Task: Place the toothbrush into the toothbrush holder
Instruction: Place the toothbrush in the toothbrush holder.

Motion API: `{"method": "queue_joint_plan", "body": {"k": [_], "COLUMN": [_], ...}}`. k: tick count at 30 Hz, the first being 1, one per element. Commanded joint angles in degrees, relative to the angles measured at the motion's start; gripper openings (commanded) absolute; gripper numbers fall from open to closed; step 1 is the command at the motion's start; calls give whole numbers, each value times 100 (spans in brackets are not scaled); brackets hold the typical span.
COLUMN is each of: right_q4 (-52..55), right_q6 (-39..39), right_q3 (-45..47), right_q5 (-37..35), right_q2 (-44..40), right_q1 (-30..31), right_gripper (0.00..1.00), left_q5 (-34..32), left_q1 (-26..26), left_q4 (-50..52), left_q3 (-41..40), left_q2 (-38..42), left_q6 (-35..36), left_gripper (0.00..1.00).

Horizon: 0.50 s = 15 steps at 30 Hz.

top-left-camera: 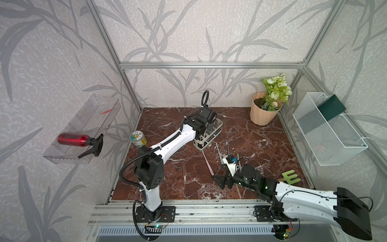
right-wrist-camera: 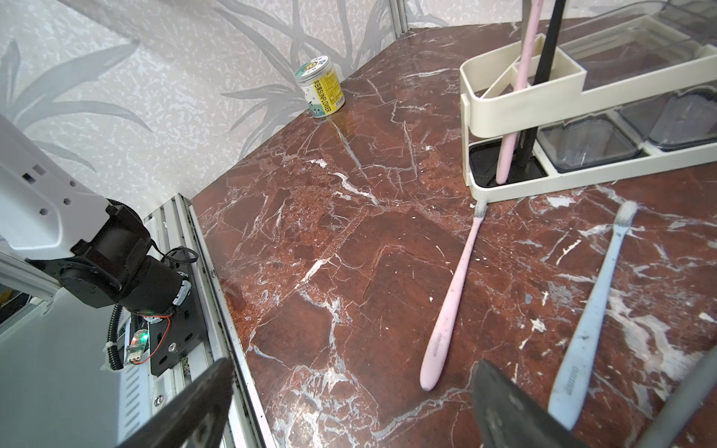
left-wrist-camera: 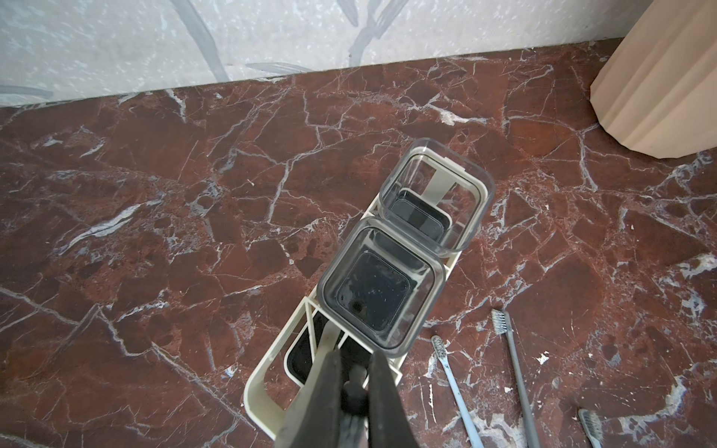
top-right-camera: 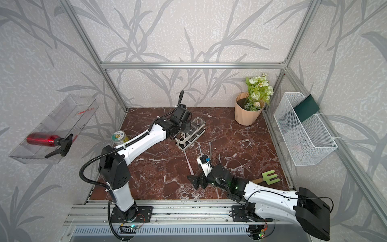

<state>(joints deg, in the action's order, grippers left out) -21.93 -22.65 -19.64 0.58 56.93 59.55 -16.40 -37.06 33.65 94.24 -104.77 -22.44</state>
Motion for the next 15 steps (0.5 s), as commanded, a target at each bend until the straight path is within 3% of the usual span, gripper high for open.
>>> {"method": "queue_joint_plan", "body": {"k": [1,15], "right_q4": [-21,-12], "right_q6": [-7,-4], "right_q3": [12,10], "right_q5": [48,48], "right_q2": [-111,-104], "right_q1": [-22,-25], "right_gripper": [95,95], "left_q5": [-149,-105], "left_q1": [-20,-23], "left_q4": [-153,-359], "left_q3": [-71,-292], "left_q2": [-94,-155], "left_q6": [84,-24], "left_gripper": [0,0]}}
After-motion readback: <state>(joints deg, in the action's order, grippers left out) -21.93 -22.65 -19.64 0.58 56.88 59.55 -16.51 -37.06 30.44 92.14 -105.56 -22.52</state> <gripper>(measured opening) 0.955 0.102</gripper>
